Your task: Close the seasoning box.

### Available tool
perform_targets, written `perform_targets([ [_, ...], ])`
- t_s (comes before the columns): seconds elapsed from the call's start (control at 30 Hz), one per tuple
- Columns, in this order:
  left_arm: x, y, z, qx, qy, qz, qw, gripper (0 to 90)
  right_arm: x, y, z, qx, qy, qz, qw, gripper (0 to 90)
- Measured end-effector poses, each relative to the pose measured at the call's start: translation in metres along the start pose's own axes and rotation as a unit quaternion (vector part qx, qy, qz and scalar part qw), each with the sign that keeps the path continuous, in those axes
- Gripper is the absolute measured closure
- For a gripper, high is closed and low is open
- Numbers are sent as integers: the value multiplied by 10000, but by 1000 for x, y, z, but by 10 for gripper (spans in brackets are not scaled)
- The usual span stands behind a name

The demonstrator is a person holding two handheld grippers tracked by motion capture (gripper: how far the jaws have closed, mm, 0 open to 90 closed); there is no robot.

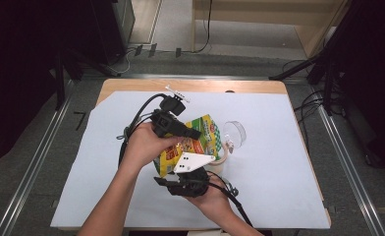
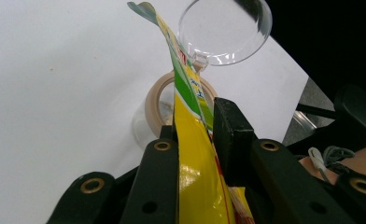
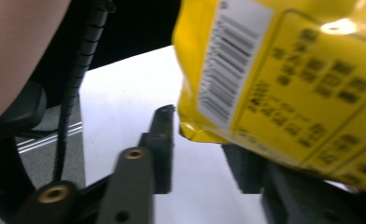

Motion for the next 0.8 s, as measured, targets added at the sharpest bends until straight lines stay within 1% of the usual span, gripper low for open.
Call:
perform_targets([
  [0.03,0,-1,-2,61,-47,4,10000,804,0,0,-1,-36,40,-17,10000,697],
  [0.13,-1,-2,-4,146,-133,-14,9998,814,1,-2,-1,1,21,10,10000,714],
  [0.2,-1,-2,-4,155,-156,-24,9998,816,2,-2,-2,-25,33,-10,10000,716],
  [0.23,-1,-3,-4,128,-157,-48,9998,818,2,-3,-2,4,20,-19,10000,718],
  [0.37,-1,-9,3,31,-86,11,10000,823,4,-7,-7,86,-25,29,10000,719],
  [0.43,-2,-10,3,45,-94,-7,9999,827,4,-8,-8,67,8,19,10000,720],
  [0.5,-2,-10,2,101,-120,-51,9999,830,3,-9,-9,80,5,43,10000,729],
  [0.6,-2,-10,0,157,-208,-80,9996,830,5,-9,-11,126,12,78,9999,735],
  [0.73,-1,-9,-3,185,-205,-58,9996,836,6,-6,-9,163,48,32,9999,741],
  [0.8,-2,-8,-2,144,-177,-82,9997,837,6,-6,-9,170,32,46,9998,742],
])
Point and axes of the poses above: each handheld gripper's, and its own axes: x roughly forward along the jaws, y roughly out of its underside, z roughly to its left, the point moved 2 cm from there along x, roughly forward along the jaws, and after that the axes turned 6 degrees about y, right-handed, at the moved point
